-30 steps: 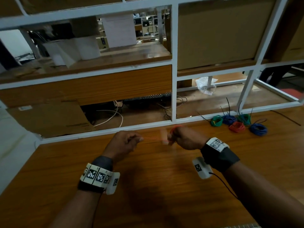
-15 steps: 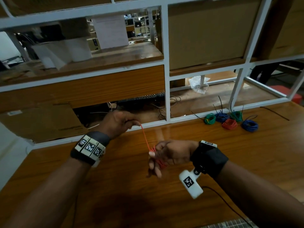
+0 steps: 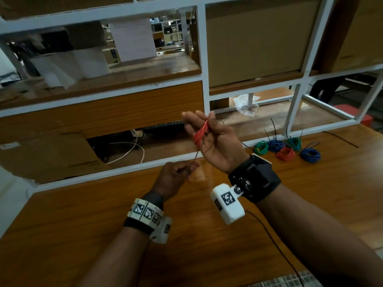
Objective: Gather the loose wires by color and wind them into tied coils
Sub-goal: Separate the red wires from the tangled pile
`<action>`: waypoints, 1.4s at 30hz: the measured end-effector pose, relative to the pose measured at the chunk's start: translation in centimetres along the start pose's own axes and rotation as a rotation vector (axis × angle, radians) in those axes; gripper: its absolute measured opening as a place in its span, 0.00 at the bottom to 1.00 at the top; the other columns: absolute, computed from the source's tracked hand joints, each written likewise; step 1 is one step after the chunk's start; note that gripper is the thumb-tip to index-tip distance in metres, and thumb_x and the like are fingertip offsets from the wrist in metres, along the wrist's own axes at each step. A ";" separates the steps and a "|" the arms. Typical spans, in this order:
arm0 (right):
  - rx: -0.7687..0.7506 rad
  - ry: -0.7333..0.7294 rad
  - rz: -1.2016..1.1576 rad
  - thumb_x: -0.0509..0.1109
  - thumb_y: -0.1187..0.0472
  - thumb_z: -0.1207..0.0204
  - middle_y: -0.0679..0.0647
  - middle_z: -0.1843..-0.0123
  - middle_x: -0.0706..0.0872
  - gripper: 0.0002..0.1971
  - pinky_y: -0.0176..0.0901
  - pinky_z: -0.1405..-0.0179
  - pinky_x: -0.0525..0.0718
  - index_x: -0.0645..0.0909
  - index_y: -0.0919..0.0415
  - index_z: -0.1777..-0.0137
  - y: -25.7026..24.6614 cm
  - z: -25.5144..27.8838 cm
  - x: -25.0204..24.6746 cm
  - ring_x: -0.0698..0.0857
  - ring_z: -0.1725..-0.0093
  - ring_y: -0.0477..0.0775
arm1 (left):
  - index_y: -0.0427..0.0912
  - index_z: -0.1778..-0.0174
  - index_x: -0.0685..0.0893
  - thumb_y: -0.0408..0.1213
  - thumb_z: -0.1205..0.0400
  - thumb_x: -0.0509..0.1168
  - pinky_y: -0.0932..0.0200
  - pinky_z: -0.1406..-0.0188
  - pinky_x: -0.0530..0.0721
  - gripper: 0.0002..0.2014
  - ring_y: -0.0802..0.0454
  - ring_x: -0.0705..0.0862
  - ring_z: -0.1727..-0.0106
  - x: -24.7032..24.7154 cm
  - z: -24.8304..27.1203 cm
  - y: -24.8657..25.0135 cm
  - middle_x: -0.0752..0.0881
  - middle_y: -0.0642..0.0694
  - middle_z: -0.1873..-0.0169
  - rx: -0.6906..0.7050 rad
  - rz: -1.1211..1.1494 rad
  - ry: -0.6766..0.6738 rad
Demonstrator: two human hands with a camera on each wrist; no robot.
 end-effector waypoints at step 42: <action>0.102 -0.155 0.028 0.52 0.54 0.07 0.65 0.24 0.83 0.22 0.49 0.19 0.68 0.74 0.68 0.24 0.6 0.2 0.1 0.79 0.23 0.61 | 0.43 0.52 0.92 0.37 0.12 0.64 0.68 0.75 0.75 0.10 0.62 0.78 0.75 -0.3 2.5 -4.4 0.85 0.55 0.74 -0.295 0.133 0.094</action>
Point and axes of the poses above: each hand's wrist, its own z-axis away from the middle knuckle, its own x-axis out of the palm, y = z × x, the point moved 10 cm from there along -z, towards the middle knuckle
